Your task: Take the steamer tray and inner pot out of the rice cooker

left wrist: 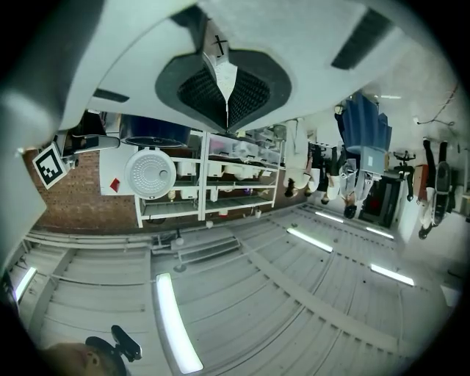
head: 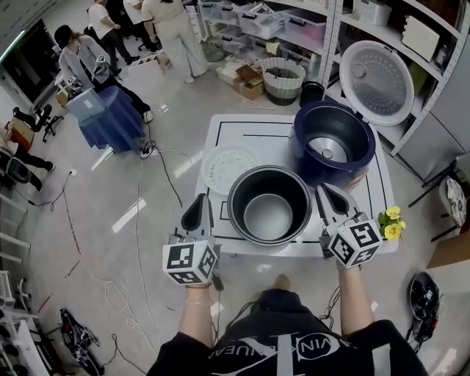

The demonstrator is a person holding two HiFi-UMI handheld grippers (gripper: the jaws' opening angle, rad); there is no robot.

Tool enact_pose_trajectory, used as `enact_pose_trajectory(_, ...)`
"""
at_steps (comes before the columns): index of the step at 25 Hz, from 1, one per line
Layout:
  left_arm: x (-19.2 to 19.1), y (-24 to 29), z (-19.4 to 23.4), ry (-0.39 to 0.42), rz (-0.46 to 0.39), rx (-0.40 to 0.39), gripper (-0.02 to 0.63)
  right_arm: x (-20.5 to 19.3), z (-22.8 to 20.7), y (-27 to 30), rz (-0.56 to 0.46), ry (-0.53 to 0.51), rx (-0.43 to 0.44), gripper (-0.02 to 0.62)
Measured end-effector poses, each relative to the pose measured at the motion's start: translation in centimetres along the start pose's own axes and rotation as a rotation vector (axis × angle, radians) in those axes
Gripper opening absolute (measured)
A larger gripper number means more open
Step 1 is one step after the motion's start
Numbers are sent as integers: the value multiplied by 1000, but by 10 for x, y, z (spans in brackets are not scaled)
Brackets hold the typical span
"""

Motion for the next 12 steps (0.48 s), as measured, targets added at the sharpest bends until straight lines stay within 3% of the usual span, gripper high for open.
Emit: enact_pose_trajectory(12,22,-6,-2,4,-36,-19,14,27,17,-3,-46,9,54,-2)
Point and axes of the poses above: the fingertips, and each gripper's own axes: y forward along the fingers, z to its left, x out of its top, the point moved 5 cm from there along -y, backward along the fingers, and after that the axes turned 12 degrees about -x, right-handed, at the moved point
